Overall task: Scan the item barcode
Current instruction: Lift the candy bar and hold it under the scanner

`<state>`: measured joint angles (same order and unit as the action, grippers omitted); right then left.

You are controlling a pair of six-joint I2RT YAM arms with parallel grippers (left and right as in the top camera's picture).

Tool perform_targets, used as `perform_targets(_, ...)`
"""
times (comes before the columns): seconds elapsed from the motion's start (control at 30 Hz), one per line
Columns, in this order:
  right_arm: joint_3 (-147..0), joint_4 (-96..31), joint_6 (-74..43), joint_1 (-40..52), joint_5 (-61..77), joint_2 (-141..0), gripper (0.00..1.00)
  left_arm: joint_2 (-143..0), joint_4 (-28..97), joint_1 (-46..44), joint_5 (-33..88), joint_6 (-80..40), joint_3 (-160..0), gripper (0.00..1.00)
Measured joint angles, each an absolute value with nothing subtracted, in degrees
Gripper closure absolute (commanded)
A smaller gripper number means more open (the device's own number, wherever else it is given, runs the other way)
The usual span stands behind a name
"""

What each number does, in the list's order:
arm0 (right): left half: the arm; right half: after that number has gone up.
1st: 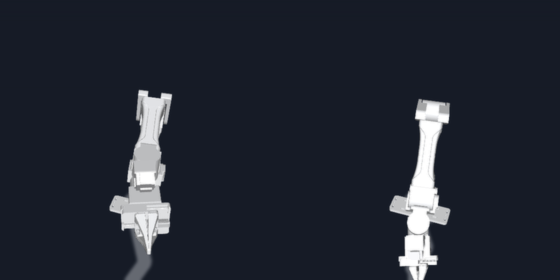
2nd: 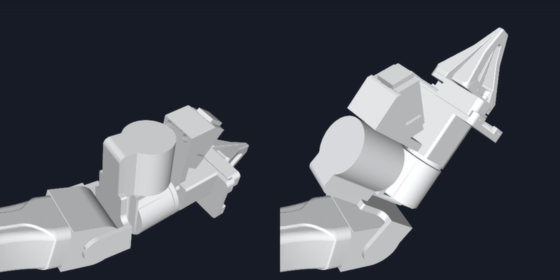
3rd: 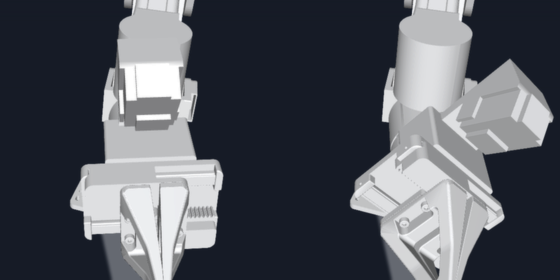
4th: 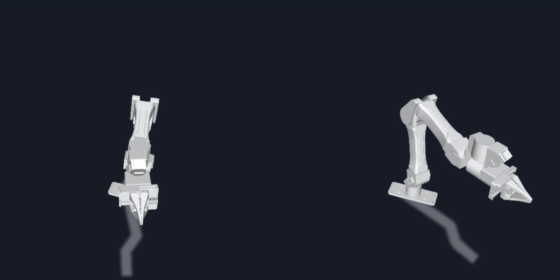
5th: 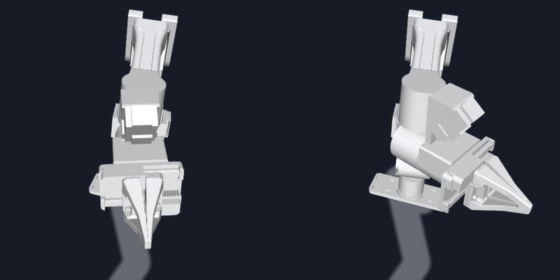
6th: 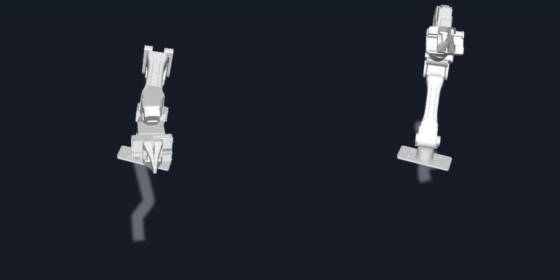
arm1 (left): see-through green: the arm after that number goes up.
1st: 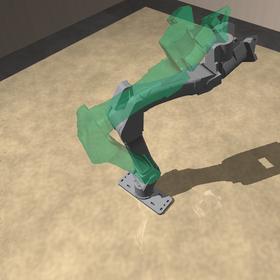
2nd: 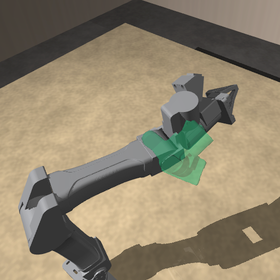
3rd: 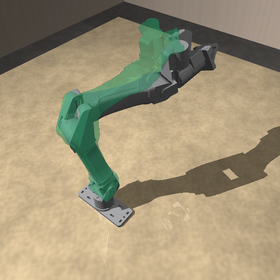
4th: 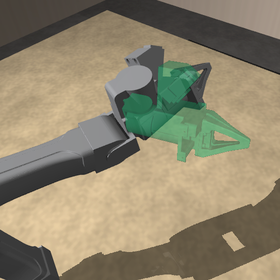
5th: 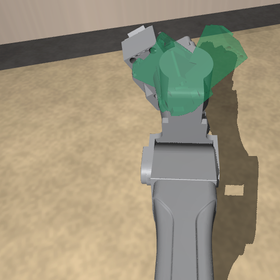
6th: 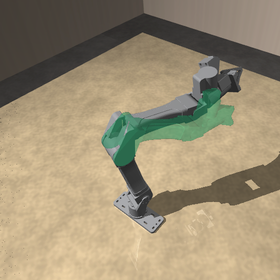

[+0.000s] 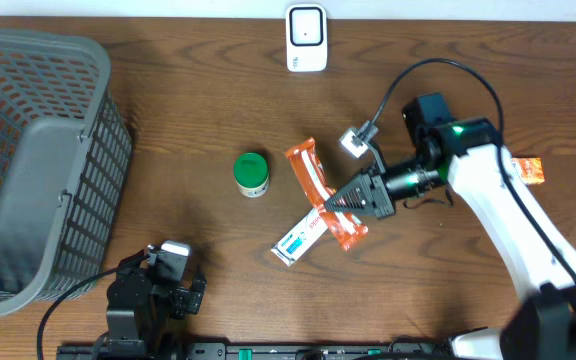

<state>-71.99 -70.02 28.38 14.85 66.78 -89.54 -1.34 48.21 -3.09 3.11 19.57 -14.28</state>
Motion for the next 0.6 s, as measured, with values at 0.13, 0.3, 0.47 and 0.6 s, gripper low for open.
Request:
perform_targets(0.13,-71.99,-73.41,29.98,15.14,67.68,-84.53,0.99,-1.34,48.21,-3.09,3.11,19.57,-14.28,0.02)
perform_targets(0.3,-71.99,-74.35,29.95,15.14,69.12,-81.97,0.99,-1.34,48.21,-3.09,3.11,19.55,-14.28,0.02)
perform_targets(0.47,-71.99,-74.17,29.54,15.14,69.23,-82.02,0.99,-1.34,48.21,-3.09,3.11,19.57,-14.28,0.02)
perform_targets(0.6,-71.96,-68.23,22.74,15.33,62.04,-82.02,0.99,-1.34,48.21,-3.09,3.11,19.55,-14.28,0.02)
